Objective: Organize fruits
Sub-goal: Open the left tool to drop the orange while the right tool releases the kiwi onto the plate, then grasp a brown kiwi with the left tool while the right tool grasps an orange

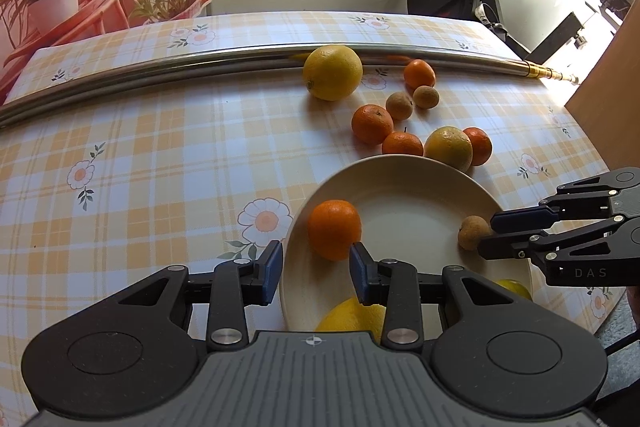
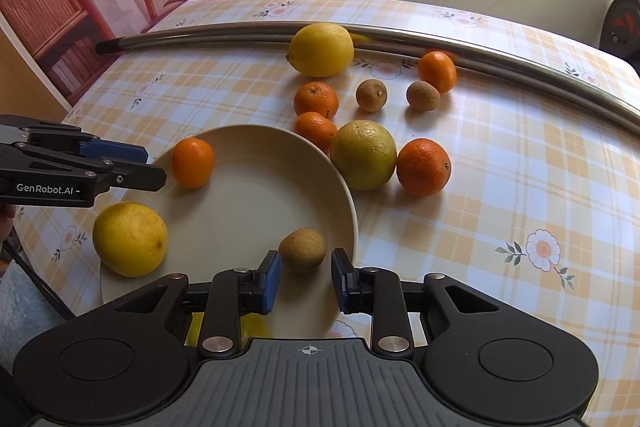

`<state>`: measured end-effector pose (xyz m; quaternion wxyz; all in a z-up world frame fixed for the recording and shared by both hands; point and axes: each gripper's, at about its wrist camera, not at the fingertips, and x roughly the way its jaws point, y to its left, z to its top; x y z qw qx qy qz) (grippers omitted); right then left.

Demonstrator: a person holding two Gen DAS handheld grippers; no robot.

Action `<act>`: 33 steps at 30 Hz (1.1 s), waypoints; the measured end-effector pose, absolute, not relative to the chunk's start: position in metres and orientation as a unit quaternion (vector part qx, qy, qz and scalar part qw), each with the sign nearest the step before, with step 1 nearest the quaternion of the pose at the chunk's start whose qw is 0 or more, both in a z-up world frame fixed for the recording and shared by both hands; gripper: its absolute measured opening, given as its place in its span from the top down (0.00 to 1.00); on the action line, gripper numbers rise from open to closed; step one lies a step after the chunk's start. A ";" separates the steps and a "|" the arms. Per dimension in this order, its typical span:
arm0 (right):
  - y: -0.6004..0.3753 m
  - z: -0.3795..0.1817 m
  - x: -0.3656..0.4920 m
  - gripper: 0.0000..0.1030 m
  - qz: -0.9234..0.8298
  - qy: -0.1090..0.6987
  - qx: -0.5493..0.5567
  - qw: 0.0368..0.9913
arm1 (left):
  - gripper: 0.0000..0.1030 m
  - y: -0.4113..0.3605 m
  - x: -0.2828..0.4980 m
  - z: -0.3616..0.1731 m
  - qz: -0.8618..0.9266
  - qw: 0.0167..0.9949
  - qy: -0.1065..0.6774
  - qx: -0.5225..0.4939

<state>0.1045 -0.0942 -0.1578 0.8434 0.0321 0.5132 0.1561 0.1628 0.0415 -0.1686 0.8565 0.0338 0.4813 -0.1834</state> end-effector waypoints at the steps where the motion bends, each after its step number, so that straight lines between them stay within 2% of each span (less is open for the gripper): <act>1: -0.094 -0.157 0.104 0.75 0.156 0.513 0.032 0.844 | 0.63 0.041 0.163 -0.168 -0.183 0.857 0.481 0.033; 33: -0.141 -0.140 0.109 0.73 0.096 0.478 0.042 0.872 | 0.63 0.038 0.167 -0.159 -0.189 0.863 0.469 0.013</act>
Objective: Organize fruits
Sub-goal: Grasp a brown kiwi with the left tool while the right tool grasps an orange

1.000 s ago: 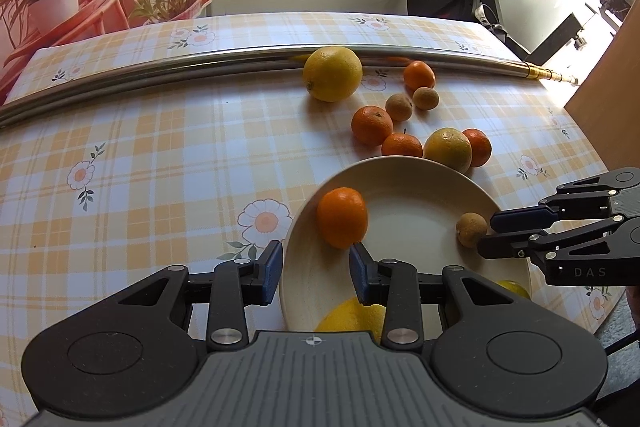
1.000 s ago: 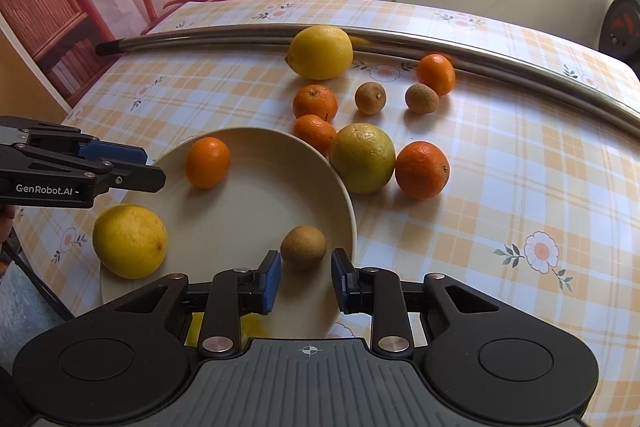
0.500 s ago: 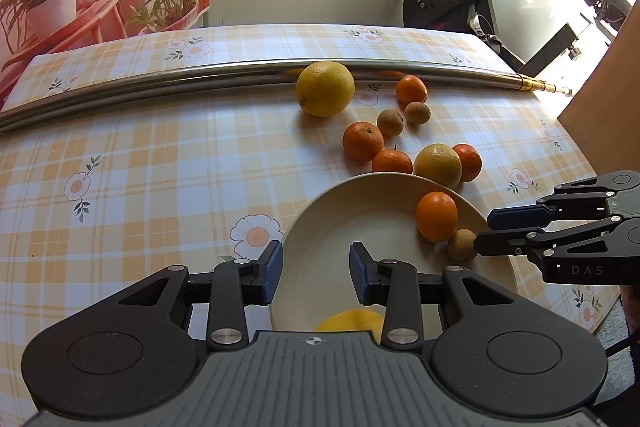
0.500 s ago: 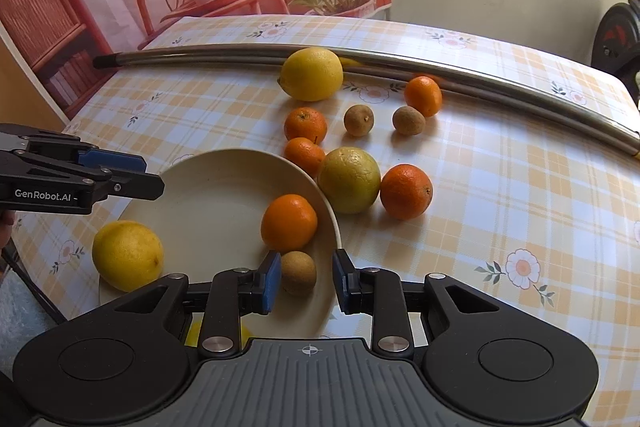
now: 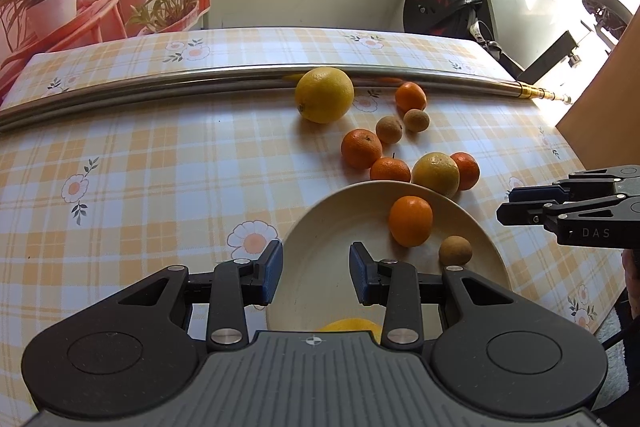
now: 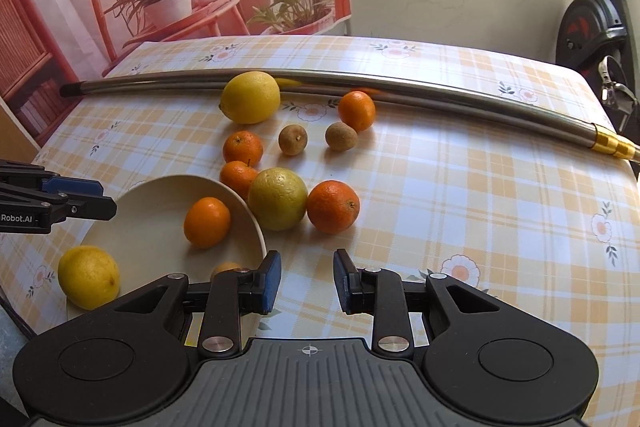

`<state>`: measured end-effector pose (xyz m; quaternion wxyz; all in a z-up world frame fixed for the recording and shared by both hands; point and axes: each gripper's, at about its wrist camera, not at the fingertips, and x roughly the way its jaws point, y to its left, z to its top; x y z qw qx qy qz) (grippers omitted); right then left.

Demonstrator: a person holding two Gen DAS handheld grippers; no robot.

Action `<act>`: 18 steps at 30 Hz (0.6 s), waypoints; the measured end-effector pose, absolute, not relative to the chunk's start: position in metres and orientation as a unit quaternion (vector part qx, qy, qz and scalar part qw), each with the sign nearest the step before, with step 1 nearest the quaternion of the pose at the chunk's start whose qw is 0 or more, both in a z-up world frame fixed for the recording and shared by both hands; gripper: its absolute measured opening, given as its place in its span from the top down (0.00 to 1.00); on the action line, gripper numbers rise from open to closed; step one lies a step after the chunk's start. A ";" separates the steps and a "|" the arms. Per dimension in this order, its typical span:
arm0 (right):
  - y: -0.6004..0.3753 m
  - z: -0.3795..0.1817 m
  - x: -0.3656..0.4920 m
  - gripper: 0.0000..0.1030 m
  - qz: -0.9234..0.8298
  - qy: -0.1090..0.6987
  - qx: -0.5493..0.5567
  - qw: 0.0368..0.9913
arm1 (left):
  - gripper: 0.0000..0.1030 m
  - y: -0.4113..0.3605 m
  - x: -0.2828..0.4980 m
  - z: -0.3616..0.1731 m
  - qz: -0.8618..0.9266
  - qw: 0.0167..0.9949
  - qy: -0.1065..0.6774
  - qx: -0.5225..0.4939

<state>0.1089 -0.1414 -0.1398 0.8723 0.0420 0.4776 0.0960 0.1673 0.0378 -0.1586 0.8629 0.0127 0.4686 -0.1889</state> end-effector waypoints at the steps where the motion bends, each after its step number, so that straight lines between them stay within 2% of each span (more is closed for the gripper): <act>1: -0.144 -0.140 0.110 0.73 0.093 0.477 0.042 0.873 | 0.63 0.038 0.168 -0.158 -0.189 0.863 0.468 0.012; 18: -0.149 -0.155 0.145 0.73 0.089 0.478 0.008 0.874 | 0.63 0.033 0.190 -0.143 -0.180 0.876 0.447 -0.006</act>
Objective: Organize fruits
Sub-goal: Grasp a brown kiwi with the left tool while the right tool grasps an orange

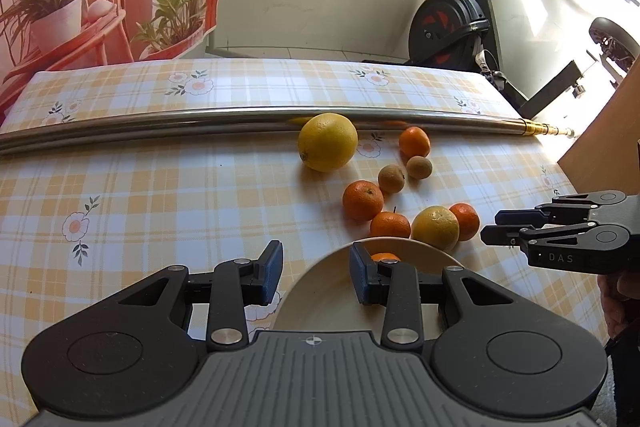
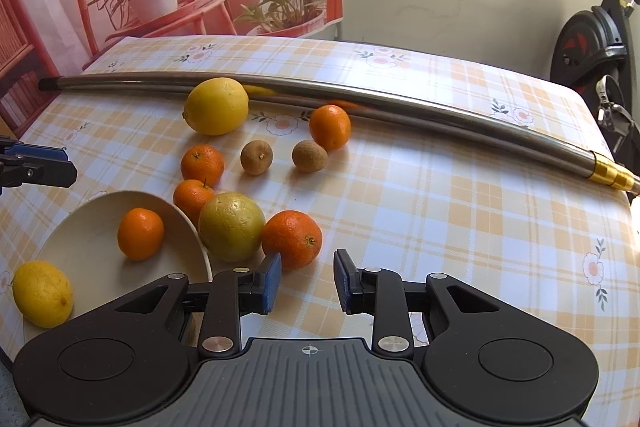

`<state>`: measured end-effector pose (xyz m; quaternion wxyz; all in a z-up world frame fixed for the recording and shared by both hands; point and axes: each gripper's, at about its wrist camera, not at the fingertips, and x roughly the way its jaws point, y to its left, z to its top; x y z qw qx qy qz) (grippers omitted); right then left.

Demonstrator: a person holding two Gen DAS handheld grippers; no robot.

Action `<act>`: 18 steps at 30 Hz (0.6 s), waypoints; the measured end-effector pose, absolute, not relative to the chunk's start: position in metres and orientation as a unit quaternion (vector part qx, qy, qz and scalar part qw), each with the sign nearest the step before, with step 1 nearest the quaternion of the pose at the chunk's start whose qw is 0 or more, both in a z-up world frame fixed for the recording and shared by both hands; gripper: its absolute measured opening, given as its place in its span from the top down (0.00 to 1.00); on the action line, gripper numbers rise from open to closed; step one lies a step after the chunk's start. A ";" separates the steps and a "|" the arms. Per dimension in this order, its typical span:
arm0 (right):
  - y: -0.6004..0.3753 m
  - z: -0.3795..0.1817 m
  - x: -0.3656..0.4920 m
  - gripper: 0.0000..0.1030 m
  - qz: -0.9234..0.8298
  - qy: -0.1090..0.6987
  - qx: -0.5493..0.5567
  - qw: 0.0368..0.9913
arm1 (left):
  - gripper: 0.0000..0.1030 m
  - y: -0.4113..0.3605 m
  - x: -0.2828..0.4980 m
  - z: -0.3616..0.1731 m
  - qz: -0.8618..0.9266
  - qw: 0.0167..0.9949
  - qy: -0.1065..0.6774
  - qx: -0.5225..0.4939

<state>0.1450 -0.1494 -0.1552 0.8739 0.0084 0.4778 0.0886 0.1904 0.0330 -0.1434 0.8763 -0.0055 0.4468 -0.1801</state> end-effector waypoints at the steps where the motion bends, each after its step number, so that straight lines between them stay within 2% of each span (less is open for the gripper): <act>1: -0.149 -0.156 0.147 0.73 0.089 0.479 0.007 0.873 | 0.63 0.032 0.192 -0.144 -0.180 0.876 0.447 -0.005; 18: -0.146 -0.165 0.180 0.71 0.102 0.468 0.027 0.877 | 0.63 0.025 0.201 -0.150 -0.180 0.869 0.460 -0.007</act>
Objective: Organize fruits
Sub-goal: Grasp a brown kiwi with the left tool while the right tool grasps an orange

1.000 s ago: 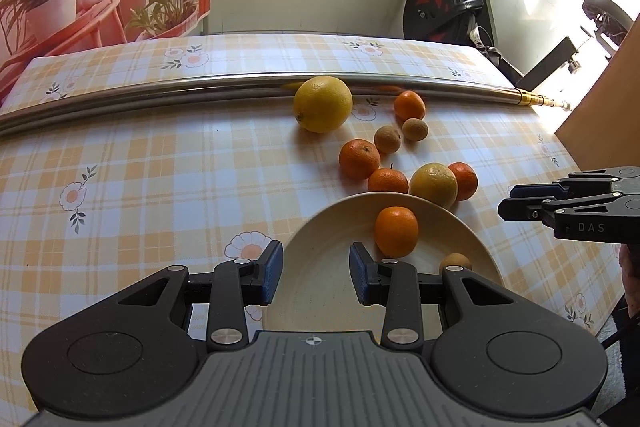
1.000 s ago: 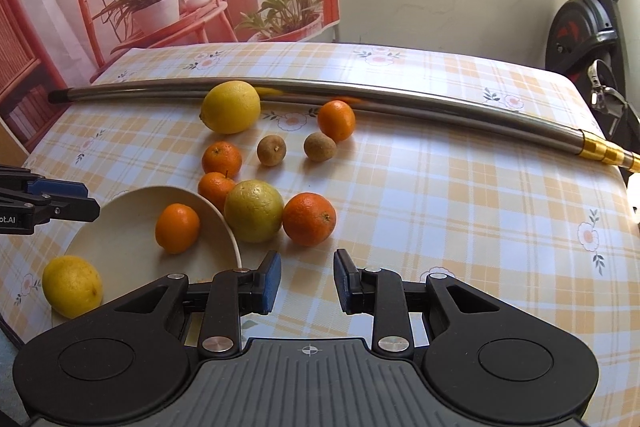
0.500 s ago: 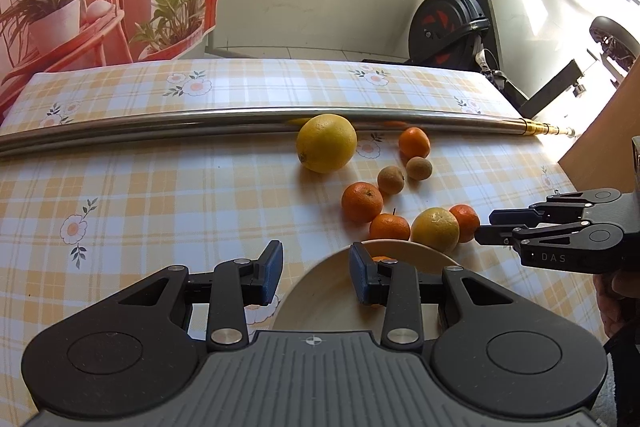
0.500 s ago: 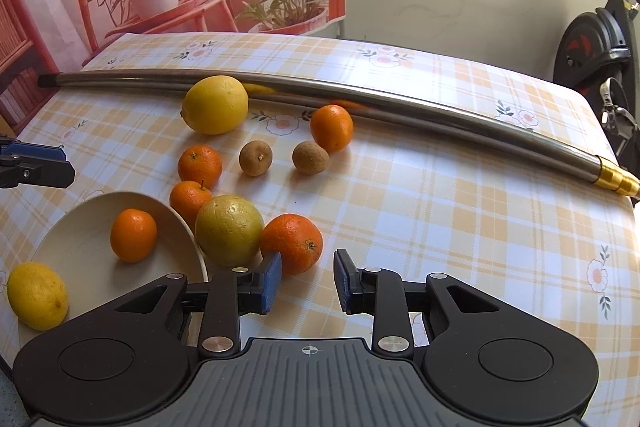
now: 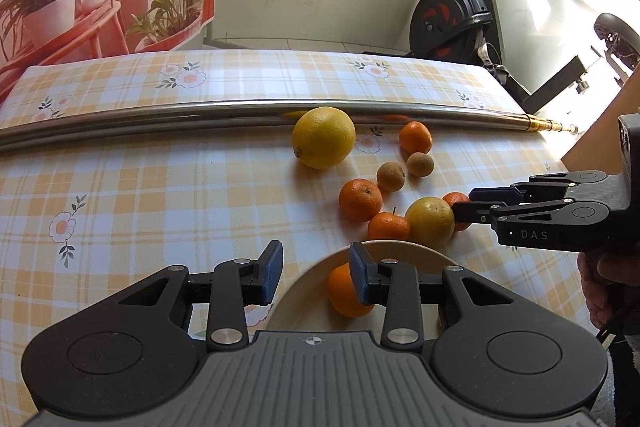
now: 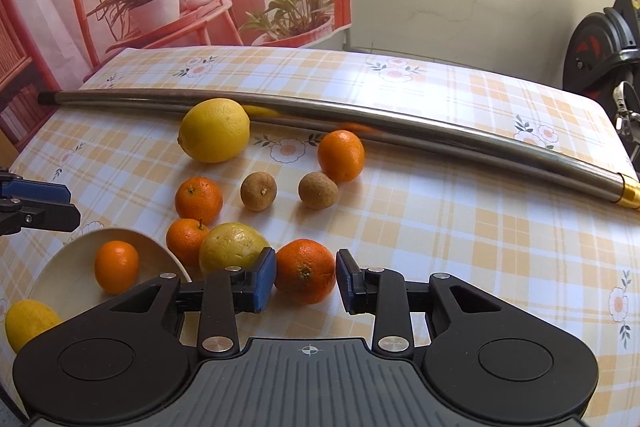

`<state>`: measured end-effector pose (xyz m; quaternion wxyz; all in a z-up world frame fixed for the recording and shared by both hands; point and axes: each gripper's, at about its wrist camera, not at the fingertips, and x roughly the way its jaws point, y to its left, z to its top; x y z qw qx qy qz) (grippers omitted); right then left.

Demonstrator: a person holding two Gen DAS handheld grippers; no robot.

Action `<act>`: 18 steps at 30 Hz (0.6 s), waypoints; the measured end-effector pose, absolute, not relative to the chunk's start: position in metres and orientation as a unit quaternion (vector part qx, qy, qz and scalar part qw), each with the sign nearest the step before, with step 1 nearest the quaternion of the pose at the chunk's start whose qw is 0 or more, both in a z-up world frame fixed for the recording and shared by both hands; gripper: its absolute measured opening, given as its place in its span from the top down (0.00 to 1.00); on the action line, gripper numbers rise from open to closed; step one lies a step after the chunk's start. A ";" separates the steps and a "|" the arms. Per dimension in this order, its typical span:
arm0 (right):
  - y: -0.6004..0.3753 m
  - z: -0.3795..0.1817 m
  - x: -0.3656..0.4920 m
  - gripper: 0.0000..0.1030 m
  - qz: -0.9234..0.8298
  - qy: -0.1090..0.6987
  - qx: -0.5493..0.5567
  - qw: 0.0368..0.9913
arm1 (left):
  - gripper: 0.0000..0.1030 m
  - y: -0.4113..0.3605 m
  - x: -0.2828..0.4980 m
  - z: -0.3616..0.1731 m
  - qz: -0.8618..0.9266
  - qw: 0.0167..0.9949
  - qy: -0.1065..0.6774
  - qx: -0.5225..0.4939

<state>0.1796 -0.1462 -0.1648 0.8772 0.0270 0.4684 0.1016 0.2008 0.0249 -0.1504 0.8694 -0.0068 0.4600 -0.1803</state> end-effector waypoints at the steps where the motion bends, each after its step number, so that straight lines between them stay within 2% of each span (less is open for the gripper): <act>1: -0.147 -0.165 0.180 0.71 0.102 0.468 0.031 0.877 | 0.63 0.024 0.201 -0.151 -0.181 0.869 0.461 -0.007; 9: -0.158 -0.170 0.181 0.71 0.101 0.467 0.079 0.875 | 0.63 0.012 0.207 -0.151 -0.190 0.867 0.461 -0.005; 18: -0.159 -0.161 0.162 0.72 0.083 0.454 0.020 0.887 | 0.63 0.003 0.211 -0.150 -0.198 0.866 0.460 -0.003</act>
